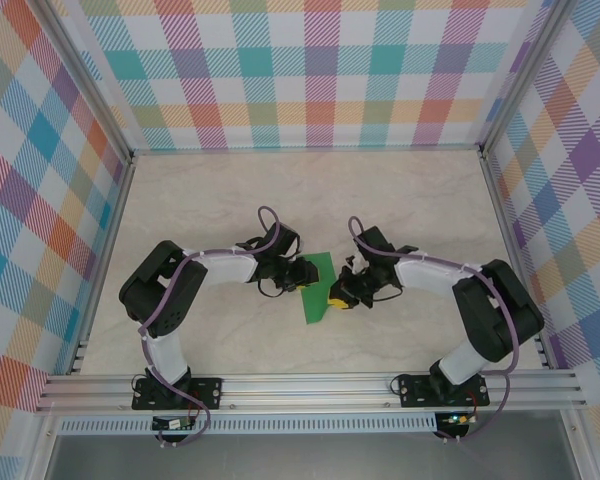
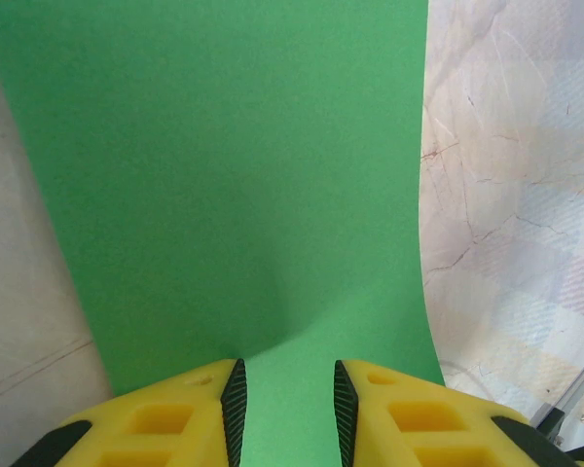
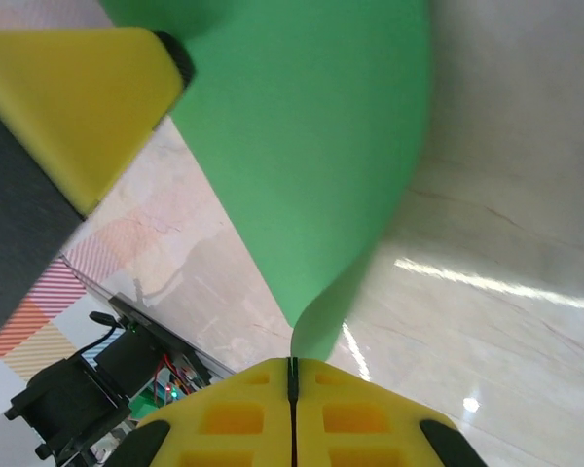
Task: Fold a paper plane with a square sheet of paper (pick it up from the middle)
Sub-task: Third fold the triangle at the center of the table.
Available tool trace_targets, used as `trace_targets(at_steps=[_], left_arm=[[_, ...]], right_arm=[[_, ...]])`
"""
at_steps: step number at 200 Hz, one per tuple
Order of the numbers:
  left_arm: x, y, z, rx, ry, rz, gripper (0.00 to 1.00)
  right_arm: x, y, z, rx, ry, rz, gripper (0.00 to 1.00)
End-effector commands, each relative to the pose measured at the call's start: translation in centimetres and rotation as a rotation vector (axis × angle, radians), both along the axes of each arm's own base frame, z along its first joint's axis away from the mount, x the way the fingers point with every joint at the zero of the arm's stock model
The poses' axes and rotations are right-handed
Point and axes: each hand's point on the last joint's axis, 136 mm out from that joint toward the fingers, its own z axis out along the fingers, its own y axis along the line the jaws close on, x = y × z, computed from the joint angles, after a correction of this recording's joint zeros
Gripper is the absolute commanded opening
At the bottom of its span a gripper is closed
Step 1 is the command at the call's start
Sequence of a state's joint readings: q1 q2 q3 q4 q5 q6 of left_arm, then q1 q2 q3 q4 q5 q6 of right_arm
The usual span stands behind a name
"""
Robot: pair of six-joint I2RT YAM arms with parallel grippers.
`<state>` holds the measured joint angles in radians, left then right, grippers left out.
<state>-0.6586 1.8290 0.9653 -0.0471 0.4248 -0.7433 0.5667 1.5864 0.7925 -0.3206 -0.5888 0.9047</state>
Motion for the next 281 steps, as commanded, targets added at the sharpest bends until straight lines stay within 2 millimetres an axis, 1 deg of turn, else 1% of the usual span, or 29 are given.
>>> trace_targets(at_steps=[1,22,35,54,71,87,124,147,168,193,257,281], left_arm=[[0.6,0.2,0.8,-0.002,-0.018,0.012,0.32],[1.2,0.4,2.4,-0.002,-0.057,0.032,0.32],[1.8,1.0,3.3,0.022,-0.096,0.062,0.33],[2.4,2.2,3.7,0.071,-0.138,0.1,0.32],[2.6,2.6,3.2,0.097,-0.139,0.114,0.31],[2.7,2.9,2.3,0.119,-0.122,0.119,0.26],[2.7,2.8,0.9,0.146,-0.094,0.108,0.17],[2.6,2.9,0.2,0.164,-0.073,0.103,0.13],[2.4,2.9,-0.4,0.171,-0.058,0.1,0.13],[2.3,3.0,-0.7,0.172,-0.053,0.096,0.12],[2.1,3.0,-0.7,0.169,-0.05,0.088,0.12],[2.0,2.9,-0.7,0.168,-0.049,0.088,0.12]], right_arm=[[1.4,1.9,0.6,0.041,-0.043,0.031,0.06],[2.0,2.5,0.0,0.033,-0.043,0.035,0.06],[2.3,2.8,-0.3,0.033,-0.047,0.033,0.06],[2.9,3.2,-0.5,0.038,-0.063,0.036,0.06],[3.3,3.6,-0.7,0.04,-0.076,0.046,0.06],[3.5,3.9,-0.8,0.046,-0.088,0.054,0.06],[3.9,4.3,-1.2,0.057,-0.099,0.062,0.06],[4.0,4.6,-1.3,0.063,-0.104,0.073,0.06],[4.0,4.8,-1.5,0.063,-0.105,0.084,0.06],[4.0,4.8,-1.6,0.06,-0.106,0.097,0.07],[3.1,5.0,-1.9,0.058,-0.097,0.152,0.07],[3.0,4.8,-2.3,0.041,-0.091,0.151,0.07]])
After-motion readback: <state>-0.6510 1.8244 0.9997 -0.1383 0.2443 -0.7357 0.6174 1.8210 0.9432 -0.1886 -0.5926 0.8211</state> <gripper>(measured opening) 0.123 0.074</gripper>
